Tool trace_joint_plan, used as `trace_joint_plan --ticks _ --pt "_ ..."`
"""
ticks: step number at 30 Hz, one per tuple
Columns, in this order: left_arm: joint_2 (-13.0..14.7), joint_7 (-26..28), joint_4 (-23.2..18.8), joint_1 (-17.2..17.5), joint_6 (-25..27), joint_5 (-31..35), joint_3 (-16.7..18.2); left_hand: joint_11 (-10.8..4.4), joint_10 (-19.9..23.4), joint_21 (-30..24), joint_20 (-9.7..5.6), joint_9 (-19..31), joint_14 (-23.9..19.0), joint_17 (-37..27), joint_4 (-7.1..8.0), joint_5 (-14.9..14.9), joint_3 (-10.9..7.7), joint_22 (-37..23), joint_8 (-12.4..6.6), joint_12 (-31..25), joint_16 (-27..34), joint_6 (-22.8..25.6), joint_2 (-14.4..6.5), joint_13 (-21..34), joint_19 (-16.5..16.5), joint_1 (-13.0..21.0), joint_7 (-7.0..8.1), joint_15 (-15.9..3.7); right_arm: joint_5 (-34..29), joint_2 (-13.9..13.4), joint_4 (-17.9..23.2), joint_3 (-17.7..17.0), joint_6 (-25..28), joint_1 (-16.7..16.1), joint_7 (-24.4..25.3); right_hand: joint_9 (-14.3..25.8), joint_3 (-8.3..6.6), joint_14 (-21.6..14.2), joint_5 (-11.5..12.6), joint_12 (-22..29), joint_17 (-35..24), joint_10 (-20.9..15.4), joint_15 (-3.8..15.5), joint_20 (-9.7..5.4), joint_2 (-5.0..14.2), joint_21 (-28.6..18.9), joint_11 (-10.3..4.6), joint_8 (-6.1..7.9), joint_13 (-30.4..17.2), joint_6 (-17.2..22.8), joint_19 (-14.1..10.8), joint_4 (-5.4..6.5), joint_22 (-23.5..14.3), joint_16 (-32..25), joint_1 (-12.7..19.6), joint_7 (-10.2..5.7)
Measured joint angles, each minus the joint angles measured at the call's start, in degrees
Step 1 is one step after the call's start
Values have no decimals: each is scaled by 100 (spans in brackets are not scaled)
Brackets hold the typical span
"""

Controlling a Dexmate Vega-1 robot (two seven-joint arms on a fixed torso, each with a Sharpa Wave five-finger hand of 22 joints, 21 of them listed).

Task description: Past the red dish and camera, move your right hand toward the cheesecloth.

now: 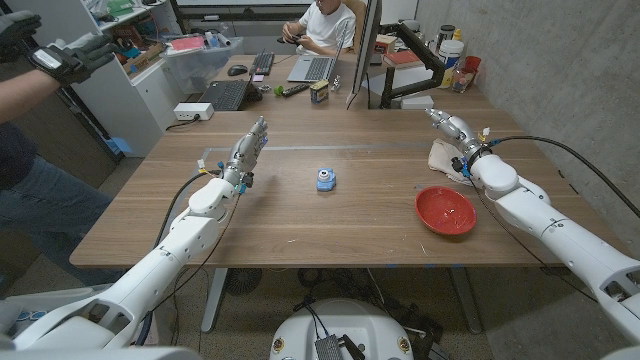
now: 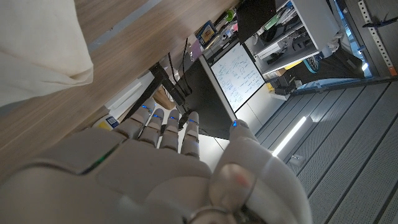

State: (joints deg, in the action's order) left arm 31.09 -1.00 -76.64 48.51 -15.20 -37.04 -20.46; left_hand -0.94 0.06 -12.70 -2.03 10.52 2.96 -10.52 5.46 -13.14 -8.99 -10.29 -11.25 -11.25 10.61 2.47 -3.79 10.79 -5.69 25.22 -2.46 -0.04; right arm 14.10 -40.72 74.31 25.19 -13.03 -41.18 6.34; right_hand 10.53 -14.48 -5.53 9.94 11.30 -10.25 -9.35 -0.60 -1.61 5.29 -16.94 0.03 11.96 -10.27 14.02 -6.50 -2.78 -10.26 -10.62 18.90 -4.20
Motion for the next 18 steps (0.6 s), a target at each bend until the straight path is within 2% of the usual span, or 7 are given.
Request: trace_joint_plan --ticks 3,11,18 --pt "2 -4 1 -4 0 0 0 0 0 5 0 0 0 0 0 0 0 0 0 0 0 0 0 0 0 0 0 0 -53 -23 24 10 41 -1 27 0 0 0 0 0 0 28 0 50 -28 22 7 -37 0 0 31 0 0 0 30 0" --pt "29 -10 -4 -22 4 2 0 0 0 23 0 0 0 0 0 0 0 1 0 0 0 0 0 0 0 0 0 0 -186 -86 80 43 141 -3 102 -1 0 73 0 -33 0 112 -73 50 1 50 51 -38 1 -23 31 -47 0 0 60 -19" --pt "42 -16 -14 -43 39 17 -9 -20 -21 23 0 0 0 0 0 7 0 1 0 0 0 31 0 0 0 0 32 -1 -298 -119 110 59 221 -15 180 -1 17 104 0 -33 0 150 -104 91 1 65 28 -83 1 -63 73 -65 0 0 60 -19"
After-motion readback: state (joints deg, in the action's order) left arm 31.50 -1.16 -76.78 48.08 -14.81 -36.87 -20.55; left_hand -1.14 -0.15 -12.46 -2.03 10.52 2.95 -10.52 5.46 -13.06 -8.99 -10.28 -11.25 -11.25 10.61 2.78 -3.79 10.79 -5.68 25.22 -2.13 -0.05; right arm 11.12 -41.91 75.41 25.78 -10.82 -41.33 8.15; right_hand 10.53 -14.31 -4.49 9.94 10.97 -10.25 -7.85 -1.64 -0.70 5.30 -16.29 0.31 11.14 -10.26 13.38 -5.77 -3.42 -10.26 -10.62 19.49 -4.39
